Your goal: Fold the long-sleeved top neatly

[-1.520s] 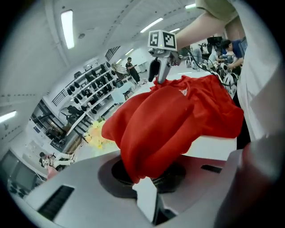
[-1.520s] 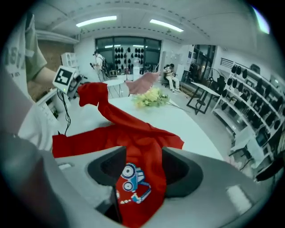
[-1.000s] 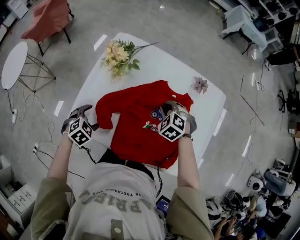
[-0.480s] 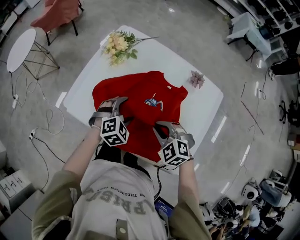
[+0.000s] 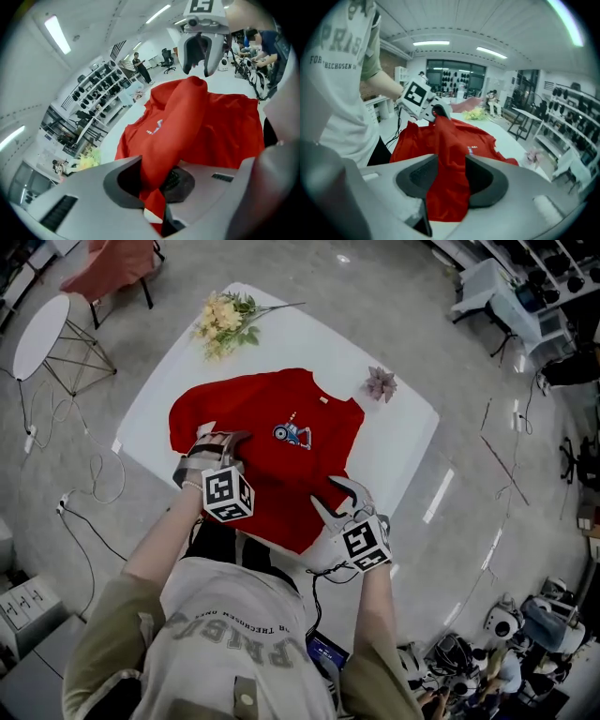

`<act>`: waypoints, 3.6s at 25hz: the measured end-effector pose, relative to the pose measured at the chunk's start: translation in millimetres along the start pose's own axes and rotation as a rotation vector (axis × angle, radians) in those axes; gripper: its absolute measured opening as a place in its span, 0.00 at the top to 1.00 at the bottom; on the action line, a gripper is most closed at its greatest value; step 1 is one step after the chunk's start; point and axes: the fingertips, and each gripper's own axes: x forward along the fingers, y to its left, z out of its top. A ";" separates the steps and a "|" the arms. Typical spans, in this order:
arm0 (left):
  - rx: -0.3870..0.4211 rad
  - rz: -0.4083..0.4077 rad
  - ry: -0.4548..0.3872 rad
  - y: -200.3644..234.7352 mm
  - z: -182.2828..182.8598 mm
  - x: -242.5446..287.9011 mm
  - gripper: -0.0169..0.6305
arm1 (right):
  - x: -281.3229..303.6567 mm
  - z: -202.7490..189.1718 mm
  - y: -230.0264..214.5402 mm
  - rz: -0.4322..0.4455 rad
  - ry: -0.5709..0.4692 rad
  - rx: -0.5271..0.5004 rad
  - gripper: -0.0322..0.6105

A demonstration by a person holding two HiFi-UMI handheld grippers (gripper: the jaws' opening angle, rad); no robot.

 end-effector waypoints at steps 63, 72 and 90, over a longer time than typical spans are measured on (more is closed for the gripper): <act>-0.707 -0.136 0.252 -115.6 -116.0 -86.4 0.45 | -8.9 -90.1 117.3 -0.089 0.194 0.261 0.49; -0.396 0.041 0.029 -109.5 -115.6 -108.6 0.92 | -16.4 -120.0 131.4 -0.364 0.356 0.088 0.92; -0.463 -0.194 -0.082 -161.4 -173.1 -128.1 0.79 | -39.8 -163.5 196.1 -0.220 0.358 0.204 0.92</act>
